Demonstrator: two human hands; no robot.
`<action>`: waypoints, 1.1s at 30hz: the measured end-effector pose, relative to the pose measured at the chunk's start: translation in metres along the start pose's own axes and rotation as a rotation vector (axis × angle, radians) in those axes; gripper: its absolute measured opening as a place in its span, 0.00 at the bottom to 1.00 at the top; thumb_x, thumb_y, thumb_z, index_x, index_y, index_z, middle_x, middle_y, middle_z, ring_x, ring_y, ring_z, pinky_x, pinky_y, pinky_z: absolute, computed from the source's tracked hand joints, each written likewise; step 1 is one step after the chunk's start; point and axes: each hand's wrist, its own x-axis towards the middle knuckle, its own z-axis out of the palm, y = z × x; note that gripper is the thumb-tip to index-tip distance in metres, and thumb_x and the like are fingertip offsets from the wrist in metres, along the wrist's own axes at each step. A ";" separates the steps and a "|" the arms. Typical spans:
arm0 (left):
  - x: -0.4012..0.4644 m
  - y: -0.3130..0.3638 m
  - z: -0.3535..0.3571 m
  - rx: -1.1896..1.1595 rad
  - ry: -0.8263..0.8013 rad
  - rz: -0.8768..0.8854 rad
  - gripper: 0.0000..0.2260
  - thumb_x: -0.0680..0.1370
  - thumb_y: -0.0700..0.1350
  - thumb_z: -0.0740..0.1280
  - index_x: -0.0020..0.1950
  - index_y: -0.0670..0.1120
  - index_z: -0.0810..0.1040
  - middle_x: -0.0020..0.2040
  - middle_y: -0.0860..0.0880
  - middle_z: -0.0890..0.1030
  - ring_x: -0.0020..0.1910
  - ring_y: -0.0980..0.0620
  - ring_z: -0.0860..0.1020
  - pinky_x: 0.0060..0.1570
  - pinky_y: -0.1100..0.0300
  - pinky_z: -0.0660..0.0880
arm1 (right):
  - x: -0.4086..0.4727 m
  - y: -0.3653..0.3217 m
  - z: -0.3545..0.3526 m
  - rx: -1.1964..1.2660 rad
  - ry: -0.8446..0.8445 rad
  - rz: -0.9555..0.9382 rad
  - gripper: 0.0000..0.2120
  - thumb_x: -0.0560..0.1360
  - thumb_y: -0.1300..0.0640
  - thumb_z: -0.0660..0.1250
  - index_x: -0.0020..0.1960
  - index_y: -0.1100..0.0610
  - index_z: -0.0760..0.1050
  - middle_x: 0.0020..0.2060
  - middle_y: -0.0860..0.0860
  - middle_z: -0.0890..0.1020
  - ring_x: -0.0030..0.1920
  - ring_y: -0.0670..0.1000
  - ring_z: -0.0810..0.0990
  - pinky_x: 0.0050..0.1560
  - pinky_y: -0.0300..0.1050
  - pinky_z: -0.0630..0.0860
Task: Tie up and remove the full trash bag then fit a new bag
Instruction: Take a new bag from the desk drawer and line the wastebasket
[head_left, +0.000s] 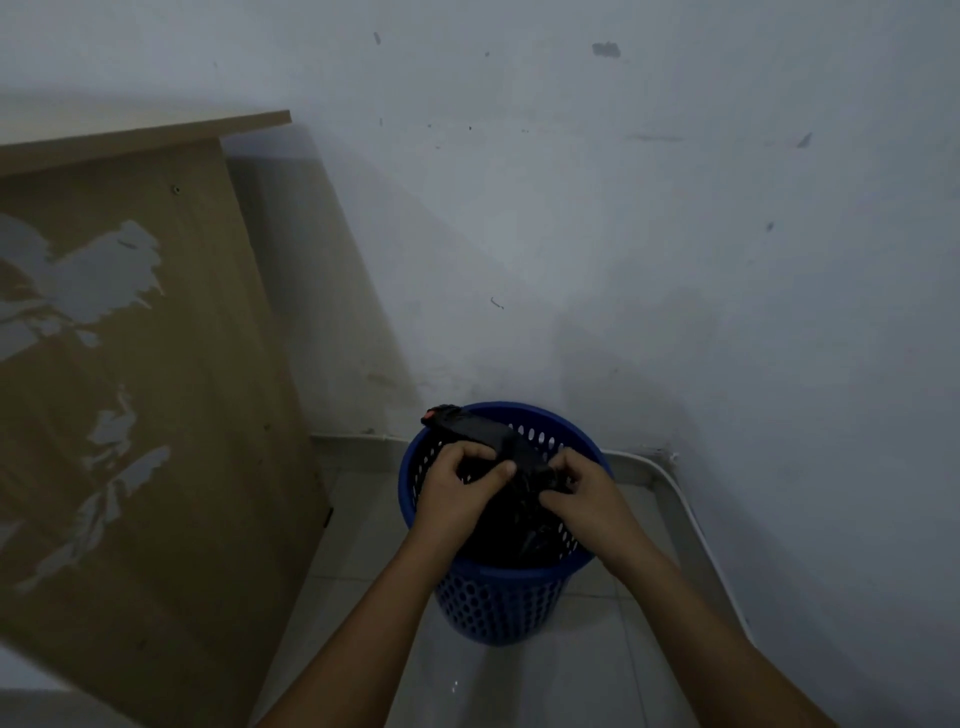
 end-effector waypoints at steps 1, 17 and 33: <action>0.000 0.003 -0.002 -0.078 0.018 -0.083 0.12 0.74 0.55 0.79 0.50 0.51 0.82 0.54 0.53 0.84 0.54 0.56 0.82 0.54 0.57 0.82 | 0.000 0.000 -0.001 0.014 -0.036 -0.026 0.12 0.77 0.68 0.70 0.43 0.54 0.73 0.44 0.50 0.84 0.49 0.52 0.85 0.48 0.49 0.85; -0.010 -0.027 0.009 0.925 -0.190 0.899 0.07 0.77 0.41 0.71 0.43 0.47 0.73 0.48 0.48 0.73 0.46 0.46 0.72 0.42 0.54 0.70 | 0.010 -0.044 0.008 0.345 0.116 0.181 0.36 0.65 0.18 0.67 0.56 0.45 0.86 0.51 0.47 0.88 0.53 0.49 0.87 0.50 0.45 0.83; -0.004 -0.021 -0.004 1.035 -0.203 0.955 0.05 0.76 0.45 0.75 0.43 0.48 0.81 0.47 0.52 0.79 0.57 0.48 0.75 0.77 0.35 0.62 | 0.014 -0.028 0.019 0.437 0.098 0.280 0.23 0.73 0.39 0.80 0.55 0.56 0.85 0.45 0.48 0.90 0.45 0.47 0.89 0.42 0.41 0.85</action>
